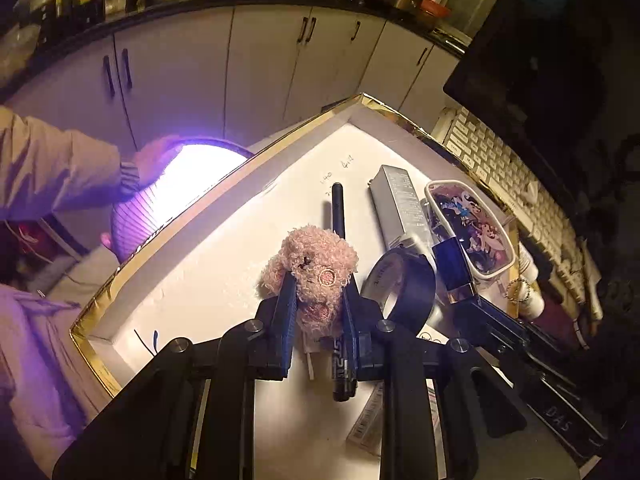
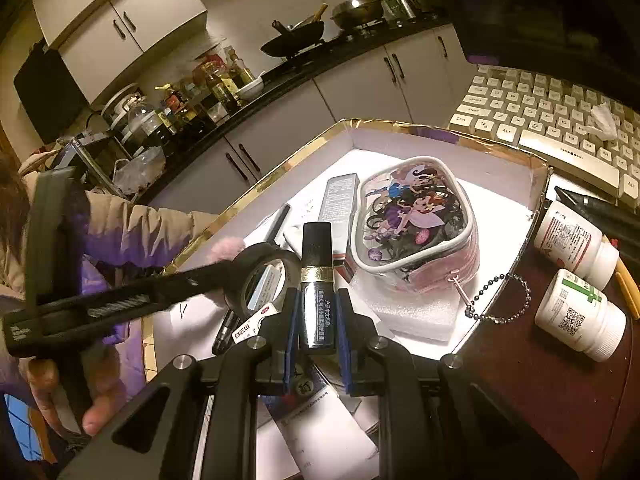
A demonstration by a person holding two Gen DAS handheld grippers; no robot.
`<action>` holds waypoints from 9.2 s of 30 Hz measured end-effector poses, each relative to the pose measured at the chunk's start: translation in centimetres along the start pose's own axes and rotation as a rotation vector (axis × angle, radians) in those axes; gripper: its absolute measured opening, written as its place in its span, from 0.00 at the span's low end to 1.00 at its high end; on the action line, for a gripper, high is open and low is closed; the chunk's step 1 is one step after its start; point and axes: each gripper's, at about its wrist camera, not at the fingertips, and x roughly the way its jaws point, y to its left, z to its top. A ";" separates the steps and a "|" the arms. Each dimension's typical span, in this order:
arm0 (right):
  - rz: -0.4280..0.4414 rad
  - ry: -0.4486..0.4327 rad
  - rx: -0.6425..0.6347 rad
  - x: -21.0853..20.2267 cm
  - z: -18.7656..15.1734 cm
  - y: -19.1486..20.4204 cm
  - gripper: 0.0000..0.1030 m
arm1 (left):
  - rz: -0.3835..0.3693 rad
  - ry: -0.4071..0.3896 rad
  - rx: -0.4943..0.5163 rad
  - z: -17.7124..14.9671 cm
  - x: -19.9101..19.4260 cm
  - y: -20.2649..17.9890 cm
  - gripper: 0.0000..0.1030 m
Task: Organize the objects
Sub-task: 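Carry the plush toy into the tray with the left tool while the right carries the lipstick, then open both tools to release the plush toy and lipstick in the tray, then withdraw both tools from the tray back over the mat toward the pill bottles, then grasp the white green-labelled pill bottle with the left tool while the right approaches the yellow pen, then grasp the yellow pen with the right tool while the left holds the pill bottle, then carry the pill bottle into the tray with the left tool while the right carries the yellow pen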
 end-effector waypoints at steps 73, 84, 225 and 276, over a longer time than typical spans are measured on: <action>-0.298 -0.031 0.219 -11.8 -5.9 -10.5 0.46 | -0.208 -0.096 0.224 -6.4 -3.1 -13.4 0.40; -0.268 -0.023 0.229 -11.6 -5.1 -10.6 0.46 | -0.210 -0.067 0.205 -6.4 -2.4 -12.6 0.40; -0.238 0.025 0.242 -12.5 -6.0 -11.4 0.09 | -0.314 0.034 0.183 -6.2 -2.7 -11.8 0.29; -0.011 0.032 -0.056 2.2 0.7 2.5 0.10 | 0.031 -0.015 0.005 -1.0 -0.3 2.7 0.29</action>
